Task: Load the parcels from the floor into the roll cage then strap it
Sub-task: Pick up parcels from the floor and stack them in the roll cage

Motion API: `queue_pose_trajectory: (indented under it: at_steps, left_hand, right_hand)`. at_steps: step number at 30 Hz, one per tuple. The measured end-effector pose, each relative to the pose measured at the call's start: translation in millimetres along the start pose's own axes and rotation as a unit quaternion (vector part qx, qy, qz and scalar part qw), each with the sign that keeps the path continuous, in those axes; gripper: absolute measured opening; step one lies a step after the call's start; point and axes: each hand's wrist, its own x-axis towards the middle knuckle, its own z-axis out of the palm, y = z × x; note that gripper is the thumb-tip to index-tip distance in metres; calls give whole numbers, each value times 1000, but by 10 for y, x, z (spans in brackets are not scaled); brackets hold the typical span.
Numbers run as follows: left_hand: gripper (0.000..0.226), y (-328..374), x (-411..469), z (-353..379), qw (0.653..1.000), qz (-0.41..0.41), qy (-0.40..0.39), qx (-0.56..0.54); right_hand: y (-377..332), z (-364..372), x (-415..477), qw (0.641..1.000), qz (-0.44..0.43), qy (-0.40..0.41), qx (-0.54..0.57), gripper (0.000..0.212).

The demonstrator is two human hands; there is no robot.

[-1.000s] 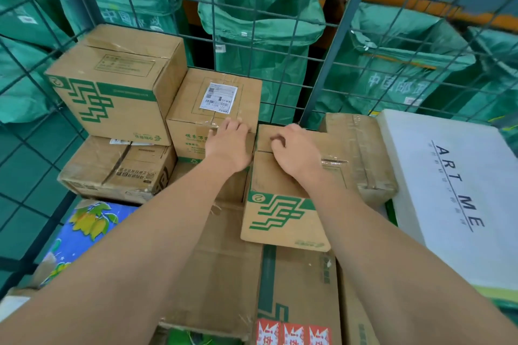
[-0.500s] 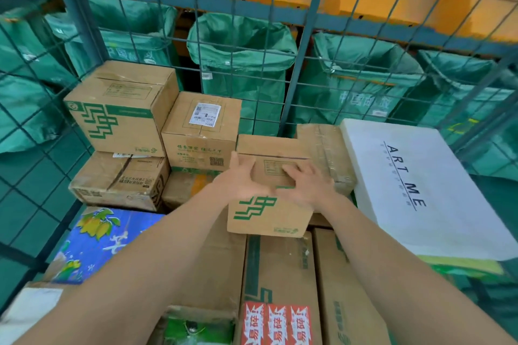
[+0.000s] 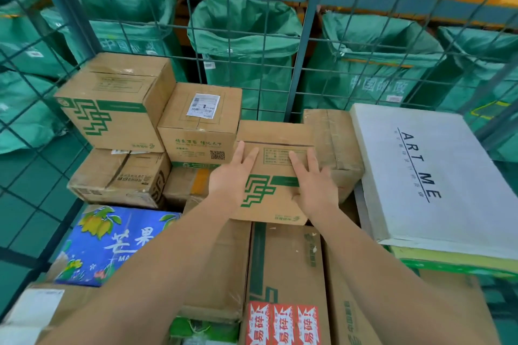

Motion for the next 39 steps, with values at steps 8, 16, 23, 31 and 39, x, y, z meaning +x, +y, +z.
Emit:
queue_pose_trajectory:
  at_steps: [8, 16, 23, 31, 39]
  left_hand:
    - [103, -28, 495, 33, 994, -8, 62, 92]
    - [102, -112, 1105, 135, 982, -4, 83, 170]
    - [112, -135, 1373, 231, 990, -9, 67, 122]
    - [116, -129, 1385, 268, 988, -8, 83, 130]
    - [111, -22, 1222, 199, 992, -44, 37, 115]
  right_hand:
    - [-5, -30, 520, 1000, 3, 16, -5, 94]
    - [23, 31, 1079, 998, -4, 32, -59, 97]
    - [74, 154, 1367, 997, -27, 39, -56, 102]
    - [89, 205, 1380, 998, -31, 47, -25, 103]
    - [-62, 62, 1233, 999, 17, -11, -46, 102]
